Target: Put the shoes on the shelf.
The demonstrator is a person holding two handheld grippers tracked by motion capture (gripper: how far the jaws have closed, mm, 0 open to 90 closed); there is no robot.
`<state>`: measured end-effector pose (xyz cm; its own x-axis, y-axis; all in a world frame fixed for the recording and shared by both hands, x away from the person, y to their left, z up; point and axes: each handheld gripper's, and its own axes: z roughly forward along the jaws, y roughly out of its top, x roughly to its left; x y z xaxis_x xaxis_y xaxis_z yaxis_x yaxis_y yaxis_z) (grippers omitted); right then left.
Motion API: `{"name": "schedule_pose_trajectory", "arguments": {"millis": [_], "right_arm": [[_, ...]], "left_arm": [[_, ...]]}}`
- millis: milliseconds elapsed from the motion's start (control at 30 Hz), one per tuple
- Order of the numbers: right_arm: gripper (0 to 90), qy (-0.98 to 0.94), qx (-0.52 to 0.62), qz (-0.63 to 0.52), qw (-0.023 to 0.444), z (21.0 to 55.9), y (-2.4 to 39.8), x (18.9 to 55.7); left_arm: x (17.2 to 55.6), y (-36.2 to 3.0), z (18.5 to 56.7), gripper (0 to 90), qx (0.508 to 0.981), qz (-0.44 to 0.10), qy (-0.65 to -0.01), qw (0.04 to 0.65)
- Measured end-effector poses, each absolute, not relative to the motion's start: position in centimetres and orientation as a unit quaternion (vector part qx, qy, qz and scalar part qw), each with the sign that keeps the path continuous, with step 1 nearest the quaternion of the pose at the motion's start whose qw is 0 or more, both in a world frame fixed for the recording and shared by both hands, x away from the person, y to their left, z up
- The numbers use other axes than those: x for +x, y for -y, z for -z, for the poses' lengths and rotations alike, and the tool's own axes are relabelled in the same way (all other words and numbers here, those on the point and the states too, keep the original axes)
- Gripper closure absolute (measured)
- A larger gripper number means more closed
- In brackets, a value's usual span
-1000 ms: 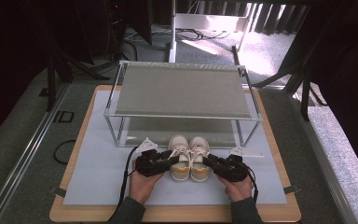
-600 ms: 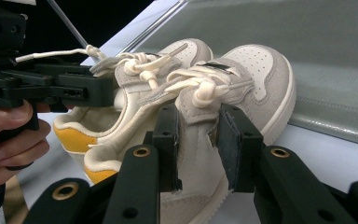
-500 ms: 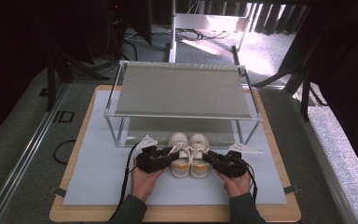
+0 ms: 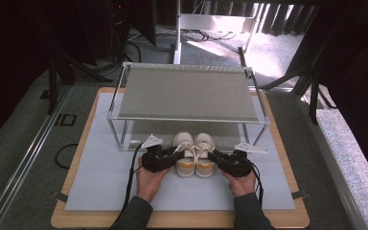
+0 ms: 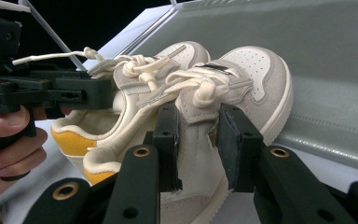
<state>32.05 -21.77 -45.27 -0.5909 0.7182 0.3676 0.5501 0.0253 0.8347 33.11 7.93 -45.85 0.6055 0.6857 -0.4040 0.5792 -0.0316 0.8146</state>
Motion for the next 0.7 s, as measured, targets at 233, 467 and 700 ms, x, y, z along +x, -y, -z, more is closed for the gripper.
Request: {"name": "schedule_pose_trajectory", "arguments": {"millis": [233,467,700], "right_arm": [[69.8,-0.707,0.446,-0.543,0.081,45.1,21.7,32.9],[69.9,-0.704,0.449,-0.545,0.081,45.1,21.4,34.0],[70.0,-0.698,0.452,-0.549,0.083,45.5,21.0,35.2]], "left_arm": [[33.8,-8.0,45.7,54.8,0.708,-0.057,-0.447,0.544],[34.7,-8.0,45.6,54.9,0.701,-0.067,-0.456,0.544],[35.6,-8.0,45.9,55.0,0.689,-0.076,-0.468,0.548]]}}
